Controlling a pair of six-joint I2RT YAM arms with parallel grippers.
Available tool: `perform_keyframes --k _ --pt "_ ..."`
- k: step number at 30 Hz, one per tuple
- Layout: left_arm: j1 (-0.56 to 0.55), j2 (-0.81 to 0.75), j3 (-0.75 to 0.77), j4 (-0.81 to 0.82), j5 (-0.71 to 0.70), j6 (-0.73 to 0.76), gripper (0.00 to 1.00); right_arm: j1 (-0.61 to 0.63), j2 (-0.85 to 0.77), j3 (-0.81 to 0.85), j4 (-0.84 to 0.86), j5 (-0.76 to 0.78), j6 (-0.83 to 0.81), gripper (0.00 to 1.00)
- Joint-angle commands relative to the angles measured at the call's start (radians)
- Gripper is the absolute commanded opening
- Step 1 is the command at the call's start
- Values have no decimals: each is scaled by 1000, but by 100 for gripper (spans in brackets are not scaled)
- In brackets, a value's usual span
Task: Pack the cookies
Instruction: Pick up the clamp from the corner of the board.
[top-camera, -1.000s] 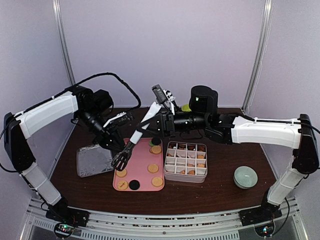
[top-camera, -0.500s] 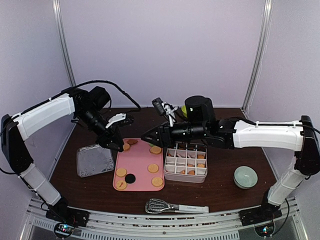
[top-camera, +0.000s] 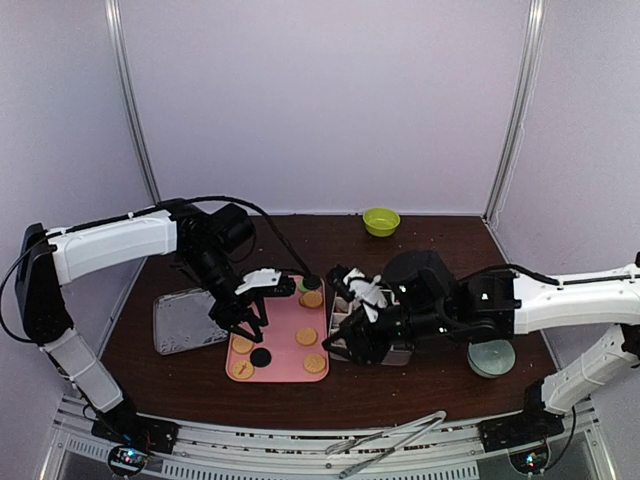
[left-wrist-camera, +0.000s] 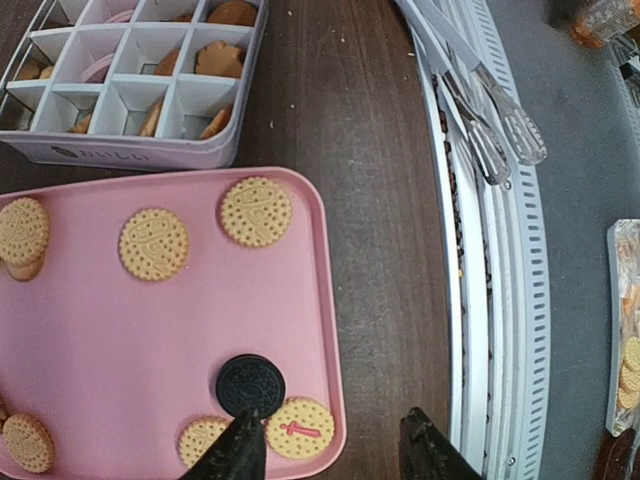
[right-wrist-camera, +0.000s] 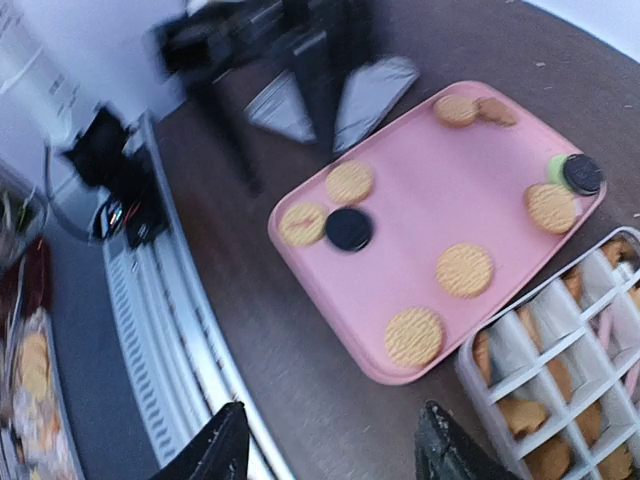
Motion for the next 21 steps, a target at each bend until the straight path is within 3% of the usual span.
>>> perform_keyframes --k 1,5,10,21 --pt "26 -11 -26 54 -32 20 50 201 -69 -76 -280 126 -80 57" --pt "46 -26 -42 48 -43 12 51 331 -40 -51 -431 173 -94 57" --pt "73 -52 -35 15 -42 8 51 413 46 -38 -461 112 -171 56" --pt "157 -120 -75 -25 -22 21 50 403 262 45 -493 203 -328 45"
